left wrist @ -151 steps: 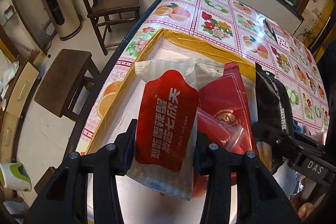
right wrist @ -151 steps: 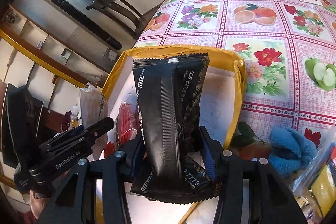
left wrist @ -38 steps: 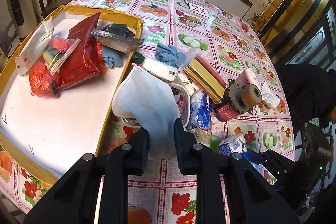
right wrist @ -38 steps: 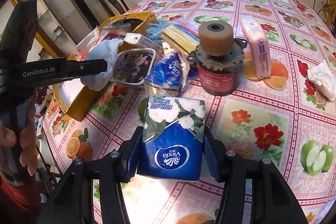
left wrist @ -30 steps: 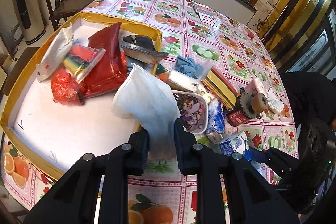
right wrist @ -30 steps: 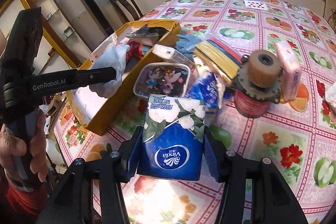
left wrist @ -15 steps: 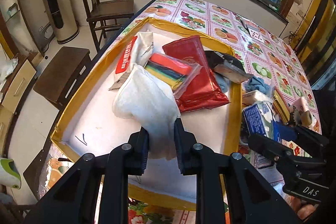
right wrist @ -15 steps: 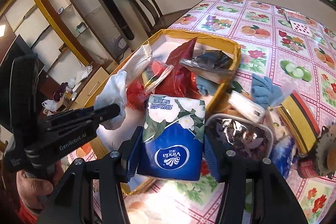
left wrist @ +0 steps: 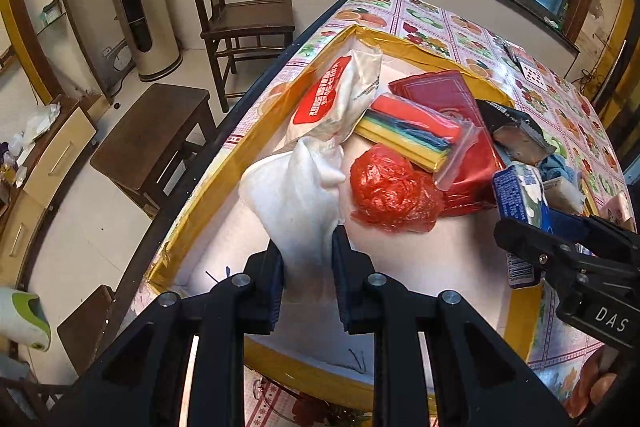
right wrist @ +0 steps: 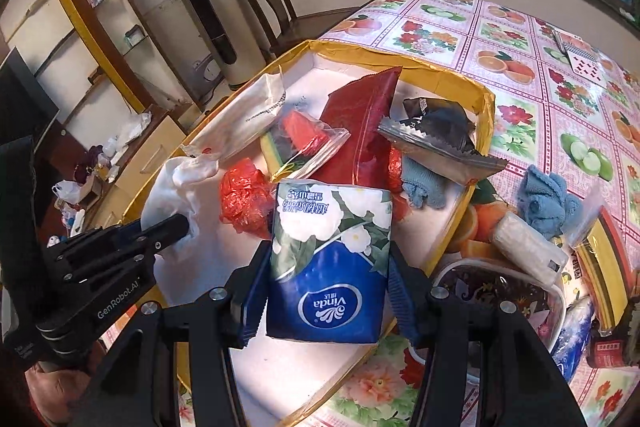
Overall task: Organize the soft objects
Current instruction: 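Carry both items into the yellow box lid and open both grippers, then move both grippers back to the pile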
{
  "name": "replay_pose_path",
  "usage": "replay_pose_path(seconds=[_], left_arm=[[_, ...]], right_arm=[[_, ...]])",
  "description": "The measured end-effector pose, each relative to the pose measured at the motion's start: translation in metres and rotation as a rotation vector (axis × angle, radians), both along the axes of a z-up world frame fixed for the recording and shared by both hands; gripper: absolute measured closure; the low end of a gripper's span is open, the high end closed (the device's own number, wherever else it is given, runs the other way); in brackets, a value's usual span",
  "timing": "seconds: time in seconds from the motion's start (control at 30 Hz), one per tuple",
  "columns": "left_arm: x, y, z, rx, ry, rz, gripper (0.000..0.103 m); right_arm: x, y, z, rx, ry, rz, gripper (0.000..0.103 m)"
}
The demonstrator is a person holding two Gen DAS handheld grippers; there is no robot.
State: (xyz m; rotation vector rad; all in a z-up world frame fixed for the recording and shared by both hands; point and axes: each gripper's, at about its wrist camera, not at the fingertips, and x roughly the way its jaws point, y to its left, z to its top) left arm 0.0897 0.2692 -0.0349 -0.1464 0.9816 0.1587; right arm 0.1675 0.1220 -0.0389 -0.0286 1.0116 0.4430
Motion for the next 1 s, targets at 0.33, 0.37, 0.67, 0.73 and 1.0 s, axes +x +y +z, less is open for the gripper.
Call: replay_pose_path(seconds=[0.33,0.37,0.67,0.73,1.0], left_arm=[[-0.002,0.023,-0.005,0.002,-0.014,0.077,0.052],[-0.003,0.023,-0.003,0.000,-0.020,0.082,0.052],[-0.025,0.008,0.038,-0.071,-0.127,0.069,0.035],[-0.030,-0.005,0.048,-0.080,-0.142,0.035,0.034],[-0.039,-0.094,0.058,-0.139,-0.109,-0.161,0.030]], right_arm=[[-0.007,-0.010,0.003,0.132,-0.003,0.006,0.031],[-0.012,-0.015,0.010,0.162,-0.022,0.006,0.026],[-0.060,-0.095,0.064,0.251,-0.169,-0.047,0.014],[-0.072,-0.122,0.068,0.260,-0.177,-0.071,0.013],[-0.105,-0.218,0.050,0.194,-0.164,-0.197,0.010]])
